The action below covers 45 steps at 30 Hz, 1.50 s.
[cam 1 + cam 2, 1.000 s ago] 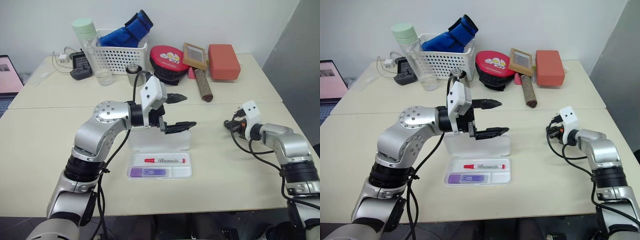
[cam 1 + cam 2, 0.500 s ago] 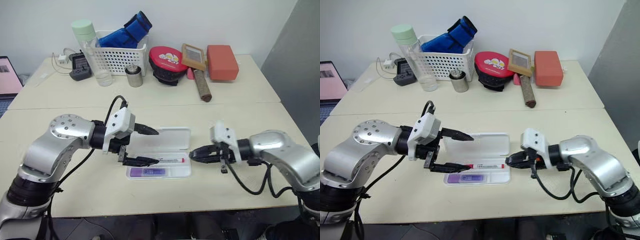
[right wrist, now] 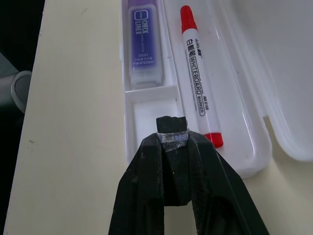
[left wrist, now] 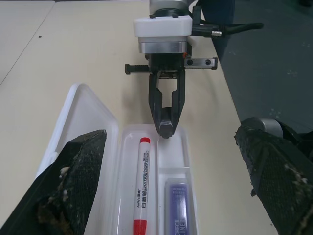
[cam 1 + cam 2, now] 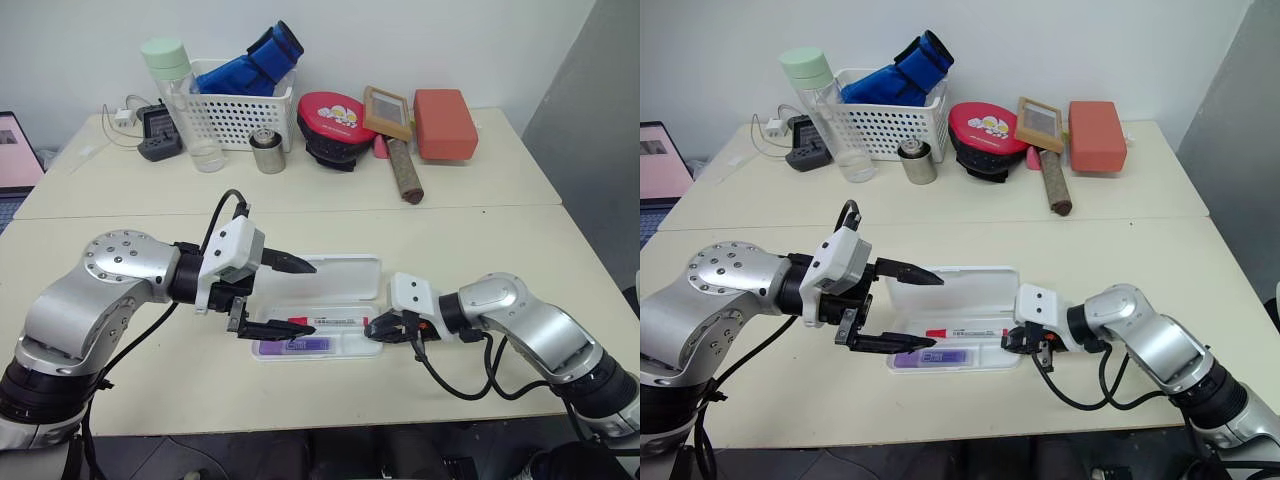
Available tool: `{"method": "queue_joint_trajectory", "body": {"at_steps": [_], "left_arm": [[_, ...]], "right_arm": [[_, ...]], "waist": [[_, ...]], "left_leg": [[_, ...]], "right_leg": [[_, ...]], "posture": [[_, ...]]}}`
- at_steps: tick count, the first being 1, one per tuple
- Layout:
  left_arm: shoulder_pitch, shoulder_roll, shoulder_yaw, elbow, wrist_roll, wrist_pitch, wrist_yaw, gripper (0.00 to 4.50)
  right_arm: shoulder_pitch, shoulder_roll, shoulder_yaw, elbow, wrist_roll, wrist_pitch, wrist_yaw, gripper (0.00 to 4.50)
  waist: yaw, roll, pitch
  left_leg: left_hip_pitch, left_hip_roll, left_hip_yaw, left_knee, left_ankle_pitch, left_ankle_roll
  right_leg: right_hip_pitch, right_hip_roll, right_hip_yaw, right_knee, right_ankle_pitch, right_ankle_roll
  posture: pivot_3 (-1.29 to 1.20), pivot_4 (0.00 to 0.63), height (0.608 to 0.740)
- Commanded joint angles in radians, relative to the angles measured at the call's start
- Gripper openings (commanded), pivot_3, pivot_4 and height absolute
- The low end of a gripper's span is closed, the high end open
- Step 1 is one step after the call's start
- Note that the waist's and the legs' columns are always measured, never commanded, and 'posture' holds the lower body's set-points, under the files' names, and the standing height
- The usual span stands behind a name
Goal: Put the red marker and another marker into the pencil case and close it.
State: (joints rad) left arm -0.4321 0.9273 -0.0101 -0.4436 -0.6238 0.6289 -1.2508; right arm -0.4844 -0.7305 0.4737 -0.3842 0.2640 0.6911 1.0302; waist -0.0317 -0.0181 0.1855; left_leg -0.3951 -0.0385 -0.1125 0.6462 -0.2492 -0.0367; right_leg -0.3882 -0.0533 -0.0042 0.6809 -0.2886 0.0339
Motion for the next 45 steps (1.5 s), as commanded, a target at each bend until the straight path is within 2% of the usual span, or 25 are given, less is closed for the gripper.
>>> {"method": "queue_joint_trajectory", "body": {"at_steps": [1, 13, 15, 21, 30, 39, 45], "left_arm": [[-0.002, 0.013, 0.023, -0.039, -0.018, 0.003, 0.011, 4.50], [0.014, 0.034, 0.026, -0.061, -0.035, 0.021, -0.004, 4.50], [0.015, 0.037, 0.027, -0.062, -0.036, 0.021, -0.005, 4.50], [0.014, 0.041, 0.023, -0.061, -0.039, 0.020, -0.002, 4.50], [0.016, 0.038, 0.022, -0.060, -0.041, 0.016, 0.002, 4.50], [0.031, 0.040, 0.051, -0.055, -0.055, 0.024, 0.034, 4.50], [0.115, 0.068, 0.225, -0.049, -0.127, 0.079, 0.079, 4.50]], "right_arm": [[-0.016, 0.030, 0.016, -0.023, -0.012, 0.009, -0.003, 0.34], [-0.033, 0.068, 0.030, -0.017, -0.026, 0.032, -0.003, 0.34], [-0.034, 0.071, 0.029, -0.018, -0.025, 0.034, 0.000, 1.05], [-0.037, 0.071, 0.019, -0.029, -0.014, 0.038, 0.009, 2.26], [-0.041, 0.062, -0.072, -0.078, 0.078, 0.066, 0.042, 4.46], [-0.031, 0.028, -0.201, -0.120, 0.204, 0.093, 0.074, 4.46], [-0.107, 0.066, -0.363, -0.056, 0.362, 0.131, 0.059, 4.46]], "waist": [[0.000, 0.000, 0.000], [0.000, 0.000, 0.000], [0.000, 0.000, 0.000], [0.000, 0.000, 0.000], [0.000, 0.000, 0.000], [0.000, 0.000, 0.000], [-0.004, 0.000, 0.000]], "left_leg": [[0.000, 0.000, 0.000, 0.000, 0.000, 0.000], [0.000, 0.000, 0.000, 0.000, 0.000, 0.000], [0.000, 0.000, 0.000, 0.000, 0.000, 0.000], [0.000, 0.000, 0.000, 0.000, 0.000, 0.000], [0.000, 0.000, 0.000, 0.000, 0.000, 0.000], [0.000, 0.000, 0.000, 0.000, 0.000, 0.000], [0.001, 0.001, 0.000, 0.000, 0.000, 0.000]], "right_leg": [[0.000, 0.000, 0.000, 0.000, 0.000, 0.000], [0.000, 0.000, 0.000, 0.000, 0.000, 0.000], [0.000, 0.000, 0.000, 0.000, 0.000, 0.000], [0.000, 0.000, 0.000, 0.000, 0.000, 0.000], [0.000, 0.000, 0.000, 0.000, 0.000, 0.000], [0.000, 0.000, 0.000, 0.000, 0.000, 0.000], [0.000, 0.000, 0.002, 0.001, 0.000, 0.000]], "posture": [[0.00, 0.150, 0.740], [0.00, 0.150, 0.740], [0.00, 0.150, 0.740], [0.00, 0.150, 0.740], [0.00, 0.150, 0.740], [0.00, 0.150, 0.740], [0.00, 0.150, 0.740]]}}
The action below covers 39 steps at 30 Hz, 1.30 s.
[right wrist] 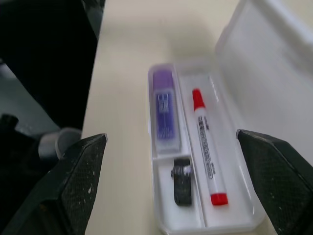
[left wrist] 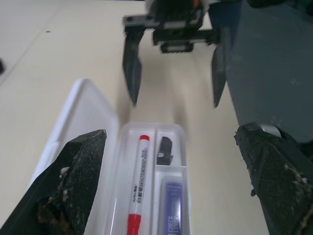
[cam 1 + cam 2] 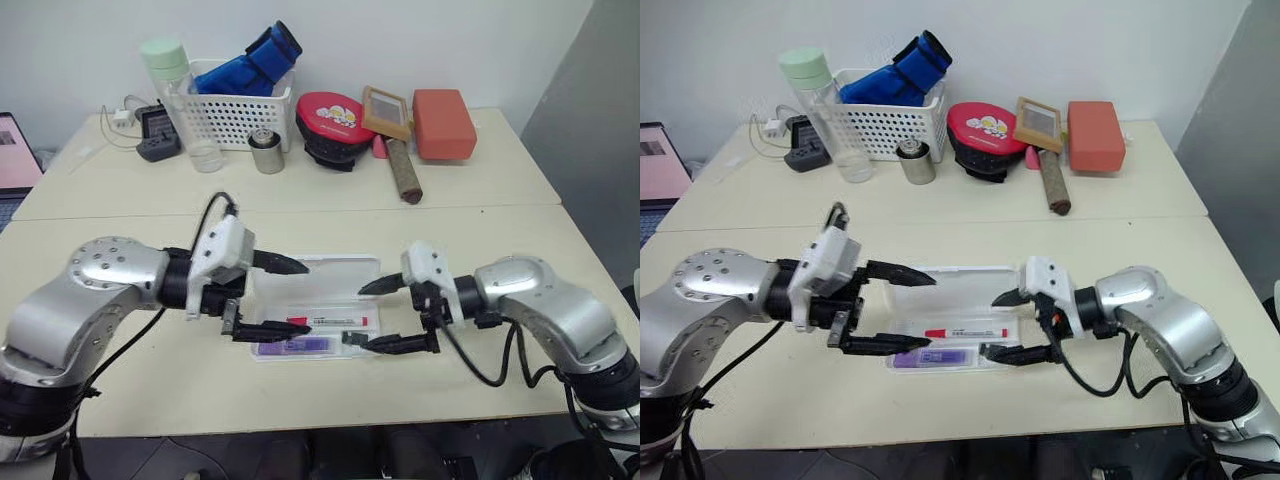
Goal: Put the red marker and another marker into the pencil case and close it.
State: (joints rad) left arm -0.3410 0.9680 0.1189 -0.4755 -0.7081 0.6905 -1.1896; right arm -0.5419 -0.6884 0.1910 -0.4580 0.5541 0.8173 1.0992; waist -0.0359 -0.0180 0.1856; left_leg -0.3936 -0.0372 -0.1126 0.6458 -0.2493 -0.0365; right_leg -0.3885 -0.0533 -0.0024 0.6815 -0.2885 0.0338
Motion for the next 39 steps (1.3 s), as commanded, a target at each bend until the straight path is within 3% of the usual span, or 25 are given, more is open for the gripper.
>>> {"method": "queue_joint_trajectory", "body": {"at_steps": [1, 6, 14, 19, 30, 39], "left_arm": [[0.061, 0.039, 0.143, -0.012, -0.046, 0.025, 0.015, 4.50], [0.219, 0.077, 0.354, 0.014, -0.061, 0.050, 0.007, 4.50], [0.280, 0.080, 0.439, -0.006, -0.081, 0.052, 0.018, 4.50], [0.328, 0.073, 0.479, -0.044, -0.110, 0.062, 0.036, 4.50], [0.353, 0.080, 0.489, -0.048, -0.113, 0.051, 0.063, 4.50], [0.342, 0.084, 0.473, -0.033, -0.110, 0.041, 0.062, 4.50]], "right_arm": [[-0.087, 0.045, -0.098, 0.074, 0.063, 0.001, -0.040, 4.30], [-0.284, 0.127, -0.044, 0.433, -0.086, -0.128, -0.083, 3.31], [-0.520, 0.282, 0.099, 0.892, -0.275, -0.335, 0.015, 1.34], [-0.569, 0.313, 0.162, 1.012, -0.352, -0.406, 0.112, 0.15], [-0.570, 0.340, 0.185, 1.003, -0.416, -0.431, 0.226, 0.04], [-0.466, 0.285, 0.220, 0.720, -0.401, -0.351, 0.303, 0.04]], "waist": [[0.001, 0.000, 0.000], [-0.012, 0.000, 0.000], [-0.009, 0.000, 0.000], [-0.012, 0.000, 0.000], [-0.015, 0.001, 0.000], [-0.013, 0.001, 0.001]], "left_leg": [[0.000, 0.000, 0.000, 0.000, 0.000, 0.000], [0.004, 0.001, 0.003, -0.001, 0.000, 0.000], [0.003, 0.000, 0.004, -0.002, 0.000, 0.000], [0.003, -0.001, 0.005, -0.002, 0.000, 0.000], [0.003, 0.000, 0.004, -0.002, 0.000, -0.001], [0.003, 0.000, 0.004, -0.002, -0.001, -0.001]], "right_leg": [[0.000, 0.000, 0.000, 0.000, 0.000, 0.000], [0.000, 0.000, 0.005, 0.001, 0.001, -0.001], [-0.001, 0.000, 0.009, 0.000, 0.001, -0.001], [-0.002, 0.000, 0.012, 0.000, 0.001, -0.001], [-0.002, 0.000, 0.012, 0.000, 0.001, -0.001], [-0.002, 0.000, 0.012, 0.000, 0.001, -0.001]], "posture": [[0.00, 0.150, 0.740], [0.00, 0.150, 0.740], [0.00, 0.150, 0.740], [0.00, 0.150, 0.740], [0.00, 0.150, 0.740], [0.00, 0.150, 0.740]]}}
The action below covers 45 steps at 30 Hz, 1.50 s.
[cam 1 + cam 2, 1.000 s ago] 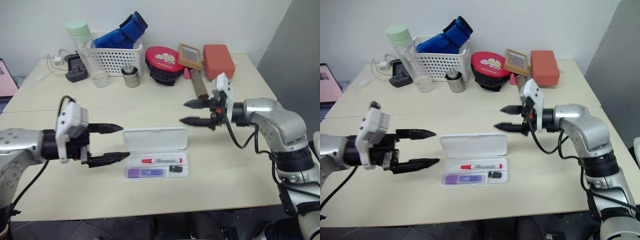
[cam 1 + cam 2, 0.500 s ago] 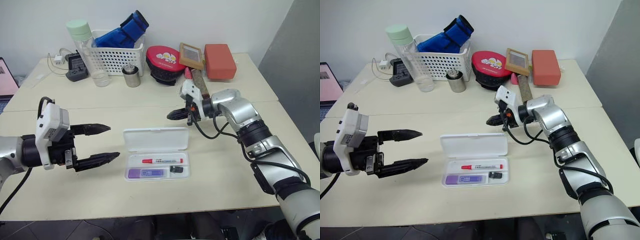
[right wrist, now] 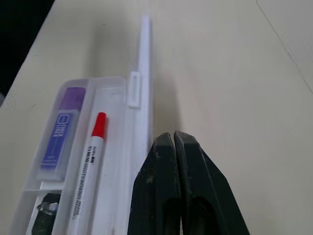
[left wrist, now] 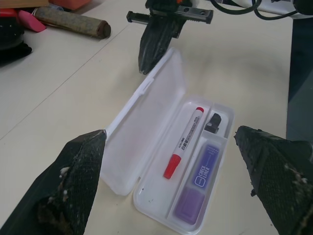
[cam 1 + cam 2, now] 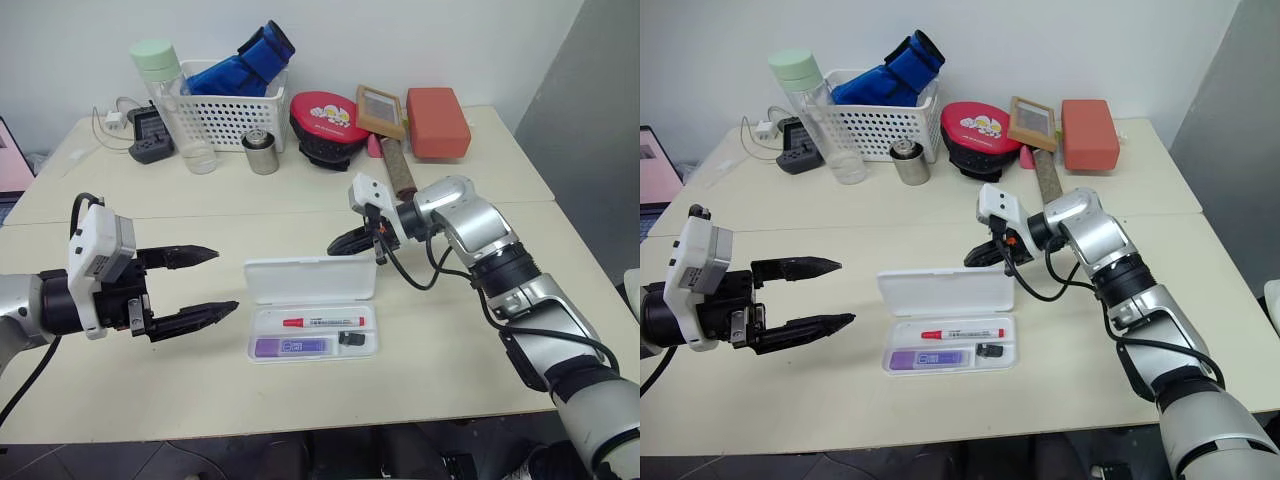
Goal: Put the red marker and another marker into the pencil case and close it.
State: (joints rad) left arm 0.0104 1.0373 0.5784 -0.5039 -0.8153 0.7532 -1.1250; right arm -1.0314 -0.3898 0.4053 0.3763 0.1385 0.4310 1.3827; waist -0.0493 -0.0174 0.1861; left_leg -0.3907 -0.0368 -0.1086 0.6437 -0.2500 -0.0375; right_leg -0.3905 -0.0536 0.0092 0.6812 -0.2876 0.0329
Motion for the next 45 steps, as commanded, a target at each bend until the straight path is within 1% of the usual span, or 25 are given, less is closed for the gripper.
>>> {"method": "queue_joint_trajectory", "body": {"at_steps": [1, 7, 12, 15, 21, 25, 33, 36, 40, 43, 45], "left_arm": [[-0.012, 0.014, 0.009, -0.003, -0.003, -0.023, -0.003, 4.50], [-0.028, 0.014, -0.016, 0.000, -0.004, -0.029, -0.002, 4.50], [-0.027, 0.018, -0.073, -0.033, -0.027, -0.022, -0.027, 4.50], [-0.025, 0.027, -0.099, -0.043, -0.027, -0.024, -0.044, 4.50], [-0.064, 0.047, -0.141, -0.020, -0.023, -0.032, -0.072, 4.50], [-0.108, 0.058, -0.189, -0.005, -0.007, -0.039, -0.078, 4.50], [-0.156, 0.069, -0.219, 0.002, -0.014, -0.029, -0.082, 4.50], [-0.163, 0.070, -0.225, 0.009, -0.010, -0.030, -0.088, 4.50], [-0.170, 0.071, -0.232, 0.007, -0.011, -0.025, -0.088, 4.50], [-0.169, 0.065, -0.236, -0.003, -0.014, -0.020, -0.078, 4.50], [-0.168, 0.063, -0.237, -0.005, -0.013, -0.019, -0.075, 4.50]], "right_arm": [[0.039, -0.021, 0.010, -0.152, 0.018, 0.047, 0.024, 0.04], [0.106, -0.050, 0.036, -0.276, 0.013, 0.089, 0.025, 0.04], [0.203, -0.090, 0.086, -0.372, -0.013, 0.098, 0.006, 0.04], [0.233, -0.101, 0.102, -0.391, -0.030, 0.101, -0.016, 0.04], [0.271, -0.103, 0.116, -0.421, -0.037, 0.122, -0.045, 0.04], [0.307, -0.102, 0.150, -0.429, -0.067, 0.120, -0.077, 0.04], [0.341, -0.111, 0.200, -0.405, -0.127, 0.093, -0.119, 0.04], [0.338, -0.106, 0.197, -0.400, -0.115, 0.099, -0.115, 0.04], [0.339, -0.104, 0.180, -0.413, -0.086, 0.112, -0.106, 0.04], [0.354, -0.106, 0.068, -0.512, 0.060, 0.195, -0.071, 0.04], [0.358, -0.108, 0.037, -0.537, 0.094, 0.217, -0.075, 0.04]], "waist": [[0.000, 0.000, 0.000], [0.002, 0.000, 0.000], [0.004, 0.000, 0.000], [0.007, 0.000, 0.000], [0.008, 0.000, 0.000], [0.009, 0.000, 0.000], [0.008, -0.001, 0.000], [0.008, -0.001, 0.000], [0.008, -0.001, 0.000], [0.010, -0.001, 0.000], [0.013, -0.001, 0.000]], "left_leg": [[0.000, 0.000, 0.000, 0.000, 0.000, 0.000], [0.000, 0.000, 0.000, 0.000, 0.000, 0.000], [0.000, 0.000, 0.000, 0.000, 0.000, 0.000], [0.000, 0.000, 0.001, 0.000, 0.000, 0.000], [0.000, 0.000, 0.000, 0.000, 0.000, 0.000], [0.000, 0.000, 0.000, 0.000, 0.000, 0.000], [0.002, 0.000, 0.001, 0.000, 0.000, 0.000], [0.006, 0.000, 0.002, -0.001, 0.000, 0.000], [0.007, 0.001, 0.002, -0.001, 0.000, 0.000], [0.006, 0.001, 0.002, -0.001, 0.000, 0.000], [0.005, 0.001, 0.002, -0.001, 0.000, 0.000]], "right_leg": [[0.000, 0.000, 0.000, 0.000, 0.000, 0.000], [0.000, 0.000, 0.000, 0.000, 0.000, 0.000], [0.000, 0.000, 0.000, 0.000, 0.000, 0.000], [0.000, 0.000, 0.001, 0.000, 0.000, 0.000], [0.000, 0.000, 0.000, 0.000, 0.000, 0.000], [0.000, 0.000, 0.000, 0.000, 0.000, 0.000], [0.001, 0.000, 0.000, 0.000, 0.000, 0.000], [0.003, 0.001, 0.000, 0.000, 0.000, 0.000], [0.004, 0.001, 0.000, 0.000, 0.000, 0.000], [0.004, 0.001, 0.000, 0.000, 0.000, 0.000], [0.003, 0.001, 0.001, 0.000, 0.000, 0.000]], "posture": [[0.00, 0.150, 0.740], [0.00, 0.150, 0.740], [0.00, 0.150, 0.740], [0.00, 0.150, 0.740], [0.00, 0.150, 0.740], [0.00, 0.150, 0.740], [0.00, 0.150, 0.740], [0.00, 0.150, 0.740], [0.00, 0.150, 0.740], [0.00, 0.150, 0.740], [0.00, 0.150, 0.740]]}}
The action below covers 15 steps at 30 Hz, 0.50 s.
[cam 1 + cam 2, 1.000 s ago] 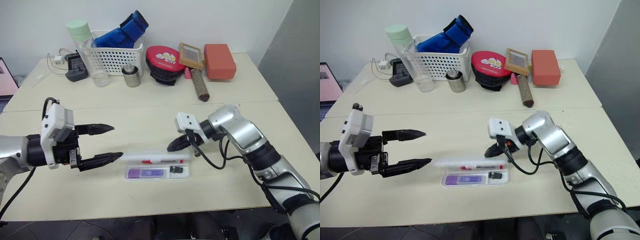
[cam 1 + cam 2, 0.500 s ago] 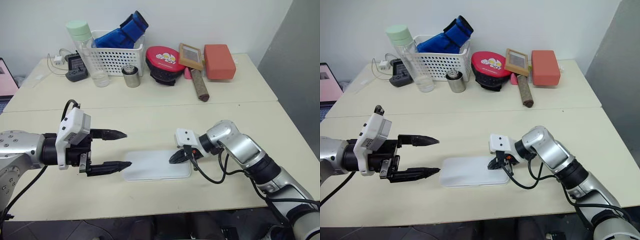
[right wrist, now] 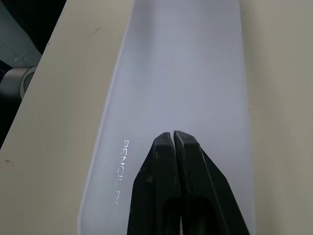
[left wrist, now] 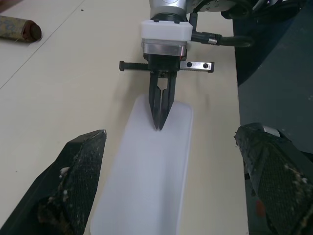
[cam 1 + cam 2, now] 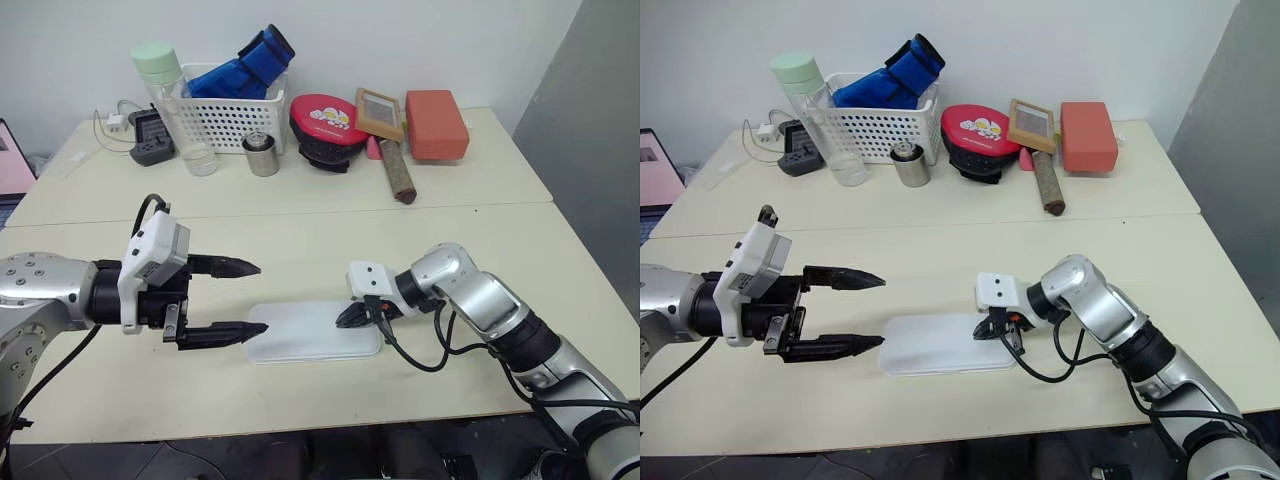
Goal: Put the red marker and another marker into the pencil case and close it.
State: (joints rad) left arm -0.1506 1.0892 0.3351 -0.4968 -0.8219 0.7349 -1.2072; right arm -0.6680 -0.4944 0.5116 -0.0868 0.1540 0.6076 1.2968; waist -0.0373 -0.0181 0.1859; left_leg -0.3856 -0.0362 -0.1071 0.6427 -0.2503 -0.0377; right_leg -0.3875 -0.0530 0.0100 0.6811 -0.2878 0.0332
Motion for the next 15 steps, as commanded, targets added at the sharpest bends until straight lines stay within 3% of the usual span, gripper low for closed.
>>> {"method": "queue_joint_trajectory", "body": {"at_steps": [1, 4, 6, 11, 15], "left_arm": [[-0.005, 0.007, 0.008, -0.011, -0.007, 0.003, 0.017, 4.50], [-0.032, -0.040, 0.009, 0.018, -0.005, 0.029, 0.122, 4.50], [-0.037, -0.061, 0.010, 0.035, 0.013, 0.030, 0.167, 4.50], [-0.028, -0.148, 0.076, 0.182, 0.106, -0.016, 0.341, 4.50], [0.032, -0.152, 0.106, 0.287, 0.220, -0.100, 0.381, 4.50]], "right_arm": [[0.001, -0.004, -0.110, -0.099, 0.113, 0.052, 0.003, 0.04], [0.023, -0.011, -0.290, -0.138, 0.189, 0.105, -0.099, 0.41], [0.044, -0.044, -0.340, -0.142, 0.185, 0.114, -0.143, 0.67], [0.091, -0.132, -0.483, -0.118, 0.172, 0.133, -0.269, 1.97], [0.120, -0.203, -0.519, -0.099, 0.175, 0.142, -0.295, 3.01]], "waist": [[0.001, 0.000, 0.000], [0.005, 0.000, 0.001], [0.007, 0.000, 0.000], [0.009, 0.000, 0.000], [0.002, 0.000, 0.000]], "left_leg": [[-0.001, 0.000, 0.000, 0.000, 0.000, 0.000], [-0.001, 0.000, 0.000, 0.000, 0.000, 0.000], [-0.001, 0.000, 0.000, 0.000, 0.000, 0.000], [-0.001, -0.001, 0.000, 0.000, 0.000, 0.000], [-0.001, -0.001, 0.001, -0.001, 0.000, 0.000]], "right_leg": [[-0.001, 0.000, 0.000, 0.000, 0.000, 0.000], [-0.001, 0.000, 0.000, 0.000, 0.000, 0.000], [-0.001, 0.000, 0.001, 0.000, 0.000, 0.000], [-0.001, -0.001, 0.001, 0.000, 0.000, 0.000], [-0.002, -0.001, 0.002, 0.000, 0.000, 0.000]], "posture": [[0.00, 0.150, 0.740], [0.00, 0.150, 0.740], [0.00, 0.150, 0.740], [0.00, 0.150, 0.740], [0.00, 0.150, 0.740]]}}
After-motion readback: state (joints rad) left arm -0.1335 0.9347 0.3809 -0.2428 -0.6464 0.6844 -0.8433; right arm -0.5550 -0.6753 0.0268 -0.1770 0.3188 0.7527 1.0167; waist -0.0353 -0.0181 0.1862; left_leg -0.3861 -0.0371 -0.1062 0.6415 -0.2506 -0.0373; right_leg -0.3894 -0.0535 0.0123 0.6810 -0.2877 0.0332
